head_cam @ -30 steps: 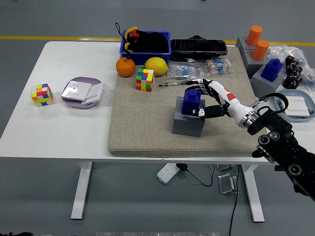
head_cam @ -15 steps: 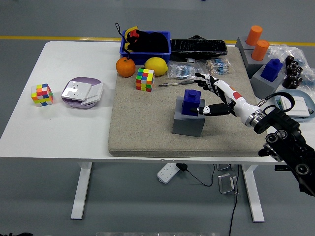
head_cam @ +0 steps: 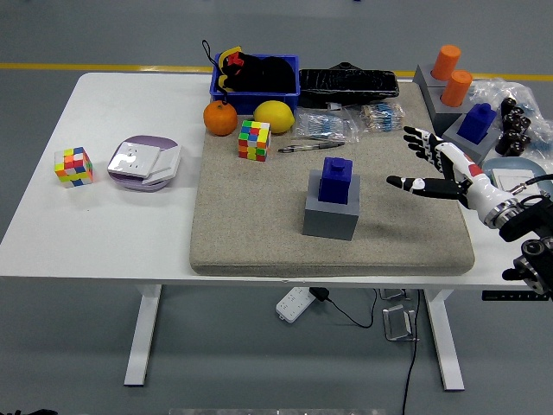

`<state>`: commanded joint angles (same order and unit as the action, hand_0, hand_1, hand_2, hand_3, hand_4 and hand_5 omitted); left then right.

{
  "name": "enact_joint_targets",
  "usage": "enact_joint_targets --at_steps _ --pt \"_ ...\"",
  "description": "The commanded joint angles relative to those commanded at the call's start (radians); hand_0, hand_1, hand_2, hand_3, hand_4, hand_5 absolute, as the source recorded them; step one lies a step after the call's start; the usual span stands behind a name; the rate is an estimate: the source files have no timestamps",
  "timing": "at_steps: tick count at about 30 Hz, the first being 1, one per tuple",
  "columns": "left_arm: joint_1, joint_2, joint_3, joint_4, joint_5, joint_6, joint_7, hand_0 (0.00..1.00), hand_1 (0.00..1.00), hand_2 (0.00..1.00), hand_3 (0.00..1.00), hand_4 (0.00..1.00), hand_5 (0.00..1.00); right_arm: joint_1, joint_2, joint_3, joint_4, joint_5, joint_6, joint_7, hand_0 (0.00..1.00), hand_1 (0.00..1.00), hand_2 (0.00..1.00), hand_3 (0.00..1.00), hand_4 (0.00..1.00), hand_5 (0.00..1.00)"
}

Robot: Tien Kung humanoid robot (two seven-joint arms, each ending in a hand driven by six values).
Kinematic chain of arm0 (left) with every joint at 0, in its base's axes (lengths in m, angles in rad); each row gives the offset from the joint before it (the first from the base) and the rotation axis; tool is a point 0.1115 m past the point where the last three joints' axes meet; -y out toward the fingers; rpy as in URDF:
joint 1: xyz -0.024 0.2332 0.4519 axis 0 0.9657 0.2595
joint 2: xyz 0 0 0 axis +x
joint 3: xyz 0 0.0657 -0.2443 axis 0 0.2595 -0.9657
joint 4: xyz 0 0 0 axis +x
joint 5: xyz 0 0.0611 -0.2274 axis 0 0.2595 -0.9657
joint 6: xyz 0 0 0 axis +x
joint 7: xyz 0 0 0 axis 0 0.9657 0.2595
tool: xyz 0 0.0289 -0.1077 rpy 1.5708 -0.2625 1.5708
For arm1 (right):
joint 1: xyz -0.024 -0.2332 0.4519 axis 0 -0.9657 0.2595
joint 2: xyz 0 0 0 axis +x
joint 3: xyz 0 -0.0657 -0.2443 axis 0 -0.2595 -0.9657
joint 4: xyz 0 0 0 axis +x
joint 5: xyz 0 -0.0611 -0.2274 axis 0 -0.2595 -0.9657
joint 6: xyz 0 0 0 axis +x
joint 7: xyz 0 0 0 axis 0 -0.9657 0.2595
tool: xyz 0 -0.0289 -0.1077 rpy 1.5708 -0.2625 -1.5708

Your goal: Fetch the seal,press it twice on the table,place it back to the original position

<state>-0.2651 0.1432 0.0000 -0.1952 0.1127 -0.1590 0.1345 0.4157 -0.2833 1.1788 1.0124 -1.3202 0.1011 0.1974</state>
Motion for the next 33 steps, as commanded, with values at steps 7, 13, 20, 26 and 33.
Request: enact_joint_targets --at_steps 7,13,20,26,33 --pt "-0.002 0.000 0.000 -0.001 -0.003 0.000 -0.002 0.820 0.817 0.790 0.835 0.813 0.421 -0.062 -0.018 0.151 0.009 0.006 0.014 -0.017 0.934 0.894 0.880 0.887 0.998 0.357" --pt "0.000 0.003 0.000 0.000 -0.004 0.002 -0.003 0.820 0.817 0.790 0.835 0.813 0.421 -0.101 -0.030 0.243 0.021 -0.007 0.025 -0.031 0.903 0.867 0.838 0.826 0.998 0.282" --pt "0.000 0.004 0.000 -0.002 0.001 0.003 -0.003 0.820 0.817 0.790 0.835 0.812 0.422 -0.141 -0.022 0.335 0.039 -0.032 0.029 -0.042 0.895 0.843 0.808 0.803 0.998 0.272" --pt "-0.002 0.005 0.000 -0.003 0.006 0.005 -0.003 0.820 0.817 0.790 0.835 0.812 0.421 -0.165 -0.022 0.365 0.059 -0.005 0.040 -0.049 0.885 0.812 0.783 0.790 0.998 0.274" --pt "-0.002 0.006 0.000 -0.004 0.013 0.004 -0.003 0.820 0.817 0.790 0.835 0.812 0.421 -0.184 -0.019 0.393 0.075 -0.011 0.043 -0.054 0.880 0.801 0.770 0.776 0.998 0.287"
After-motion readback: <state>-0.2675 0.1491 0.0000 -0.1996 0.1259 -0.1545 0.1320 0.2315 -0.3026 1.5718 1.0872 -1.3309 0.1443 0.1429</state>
